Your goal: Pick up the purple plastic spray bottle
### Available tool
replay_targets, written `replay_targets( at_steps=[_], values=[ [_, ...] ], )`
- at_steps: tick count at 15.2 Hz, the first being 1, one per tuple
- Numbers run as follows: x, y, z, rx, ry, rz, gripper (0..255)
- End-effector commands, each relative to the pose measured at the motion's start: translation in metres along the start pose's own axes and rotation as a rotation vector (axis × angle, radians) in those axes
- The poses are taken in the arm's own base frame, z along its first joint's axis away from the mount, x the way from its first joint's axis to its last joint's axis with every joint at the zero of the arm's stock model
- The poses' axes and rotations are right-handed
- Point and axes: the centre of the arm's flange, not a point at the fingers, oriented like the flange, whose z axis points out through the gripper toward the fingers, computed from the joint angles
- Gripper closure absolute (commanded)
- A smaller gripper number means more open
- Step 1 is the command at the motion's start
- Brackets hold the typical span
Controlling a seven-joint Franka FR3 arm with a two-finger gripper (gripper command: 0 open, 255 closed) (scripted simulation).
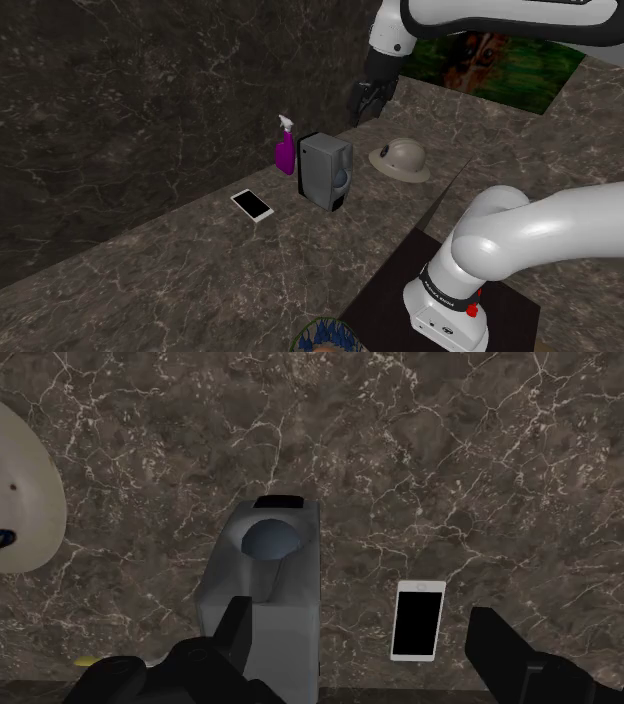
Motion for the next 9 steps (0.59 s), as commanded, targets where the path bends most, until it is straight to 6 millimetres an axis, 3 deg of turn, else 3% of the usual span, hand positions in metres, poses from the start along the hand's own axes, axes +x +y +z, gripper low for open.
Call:
replay_targets(
  at_steps=[1,9],
  values=[
    [0.000,0.000,0.000,0.000,0.000,0.000,0],
    [0.091,0.017,0.049,-0.004,0.003,0.000,0]
  ],
)
